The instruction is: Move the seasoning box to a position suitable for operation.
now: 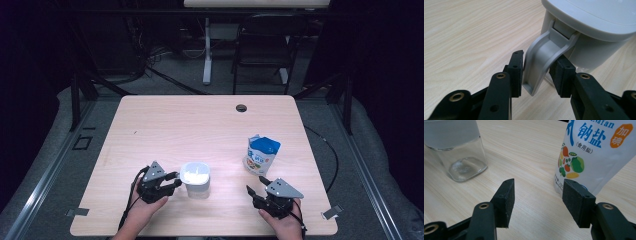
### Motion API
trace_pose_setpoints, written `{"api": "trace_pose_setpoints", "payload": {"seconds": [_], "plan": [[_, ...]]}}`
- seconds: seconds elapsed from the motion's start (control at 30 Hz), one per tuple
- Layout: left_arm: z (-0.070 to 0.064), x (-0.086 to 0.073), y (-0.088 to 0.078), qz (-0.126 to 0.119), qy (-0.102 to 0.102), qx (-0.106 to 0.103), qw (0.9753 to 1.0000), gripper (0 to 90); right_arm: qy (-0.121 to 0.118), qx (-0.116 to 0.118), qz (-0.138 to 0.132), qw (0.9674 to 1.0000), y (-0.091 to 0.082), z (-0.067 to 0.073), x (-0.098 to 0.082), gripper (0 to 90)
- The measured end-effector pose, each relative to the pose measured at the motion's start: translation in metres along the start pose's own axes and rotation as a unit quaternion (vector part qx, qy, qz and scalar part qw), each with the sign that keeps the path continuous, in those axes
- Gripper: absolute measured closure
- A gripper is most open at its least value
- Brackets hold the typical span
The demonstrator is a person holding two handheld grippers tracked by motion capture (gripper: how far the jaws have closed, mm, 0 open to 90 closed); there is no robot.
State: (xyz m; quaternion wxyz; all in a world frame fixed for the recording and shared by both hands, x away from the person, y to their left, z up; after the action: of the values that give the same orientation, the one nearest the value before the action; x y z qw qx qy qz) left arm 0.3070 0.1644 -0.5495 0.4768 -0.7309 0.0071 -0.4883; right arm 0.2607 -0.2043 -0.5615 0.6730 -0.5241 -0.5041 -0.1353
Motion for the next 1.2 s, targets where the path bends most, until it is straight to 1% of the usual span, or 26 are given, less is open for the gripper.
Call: {"api": "trace_pose_setpoints", "payload": {"seconds": [0.1,0.23,0.3,0.33,0.4,0.57,0.6,0.67,0.7,0.77,0.8,0.97,1.13,1.17,1.2], "plan": [[-0.001,0.000,-0.001,0.001,0.002,0.002,1.0000,65.0,0.000,0.002,-0.002,1.0000,0.001,0.001,0.000,43.1],[-0.006,-0.002,-0.002,0.004,0.016,0.004,0.9999,65.8,-0.003,0.003,0.001,1.0000,0.002,0.003,0.001,43.1],[-0.008,-0.002,-0.002,0.006,0.027,0.008,0.9996,66.6,-0.005,0.005,0.001,1.0000,0.002,0.004,0.001,43.1],[-0.009,-0.002,-0.002,0.006,0.031,0.014,0.9994,67.4,-0.006,0.005,0.001,1.0000,0.002,0.005,0.001,43.1],[-0.011,-0.002,-0.002,0.006,0.048,0.026,0.9985,69.0,-0.007,0.006,0.001,1.0000,0.002,0.006,0.002,43.1],[-0.014,-0.003,-0.003,0.007,0.052,0.027,0.9983,69.6,-0.009,0.009,0.001,0.9999,0.003,0.008,0.002,43.1],[-0.014,-0.003,-0.003,0.008,0.055,0.026,0.9981,69.6,-0.008,0.009,0.002,0.9999,0.003,0.008,0.002,43.1],[-0.015,-0.003,-0.002,0.007,0.055,0.024,0.9982,69.7,-0.007,0.011,0.000,0.9999,0.003,0.009,0.002,43.1],[-0.016,-0.003,-0.002,0.007,0.061,0.022,0.9979,69.8,-0.009,0.012,0.001,0.9999,0.004,0.009,0.002,43.1],[-0.017,-0.003,-0.002,0.007,0.062,0.022,0.9978,69.8,-0.010,0.012,0.002,0.9999,0.004,0.010,0.002,43.1],[-0.018,-0.003,-0.002,0.008,0.065,0.020,0.9976,69.9,-0.011,0.015,0.003,0.9998,0.004,0.011,0.003,43.1],[-0.020,-0.003,-0.003,0.009,0.067,0.020,0.9975,69.9,-0.013,0.022,0.001,0.9997,0.005,0.015,0.003,43.1],[-0.019,-0.004,-0.002,0.006,0.070,0.019,0.9974,69.9,-0.018,0.025,0.007,0.9995,0.007,0.017,0.004,43.1],[-0.018,-0.004,-0.002,0.005,0.070,0.015,0.9974,69.9,-0.021,0.027,0.008,0.9994,0.007,0.018,0.004,43.0],[-0.018,-0.004,-0.002,0.006,0.070,0.014,0.9974,69.9,-0.021,0.028,0.008,0.9994,0.007,0.018,0.004,43.1]]}}
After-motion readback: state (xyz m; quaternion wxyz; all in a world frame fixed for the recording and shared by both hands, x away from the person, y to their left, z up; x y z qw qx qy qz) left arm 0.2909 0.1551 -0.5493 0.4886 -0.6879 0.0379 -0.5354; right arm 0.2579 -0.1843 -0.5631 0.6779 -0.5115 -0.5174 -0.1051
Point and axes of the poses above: each handheld gripper's, and its own axes: y roughly forward along the jaws, x roughly out of its top, z roughly to its left, the point moved 1 cm from there along y, roughly forward along the jaws, and after that the axes turned 8 degrees about z, right-handed, at the moved point
